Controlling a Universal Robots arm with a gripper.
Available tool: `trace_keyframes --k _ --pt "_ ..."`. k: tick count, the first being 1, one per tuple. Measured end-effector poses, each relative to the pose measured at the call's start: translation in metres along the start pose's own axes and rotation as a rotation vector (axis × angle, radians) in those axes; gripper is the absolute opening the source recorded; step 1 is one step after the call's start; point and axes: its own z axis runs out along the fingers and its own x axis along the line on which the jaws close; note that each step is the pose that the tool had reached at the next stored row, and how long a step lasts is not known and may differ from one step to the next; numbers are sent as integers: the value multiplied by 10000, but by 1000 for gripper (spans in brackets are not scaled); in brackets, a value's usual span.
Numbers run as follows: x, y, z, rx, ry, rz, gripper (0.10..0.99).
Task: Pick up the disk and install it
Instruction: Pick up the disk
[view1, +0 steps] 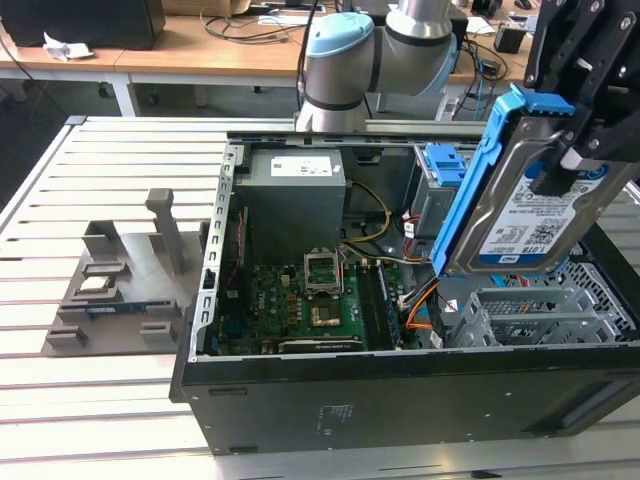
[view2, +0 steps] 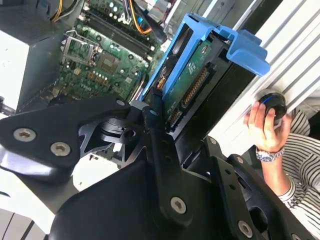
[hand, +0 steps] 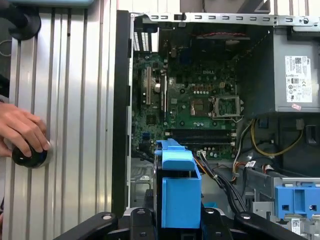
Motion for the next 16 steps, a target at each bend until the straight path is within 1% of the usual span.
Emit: trace_keyframes --k 3,4,6,7,12,13,14,15,16 --pt "9 -97 52 -1 0 -1 361" --pt "11 -150 83 -1 1 0 361" --pt "13 -206 122 0 0 0 361" --pt "13 -247 152 -1 0 -1 361" --pt "14 -346 254 0 1 0 361" --pt "14 -380 290 -1 0 0 361" --pt "14 -432 317 -1 0 0 361" --pt "15 -534 334 -1 0 0 361" --pt "13 -657 338 -1 -1 -2 361"
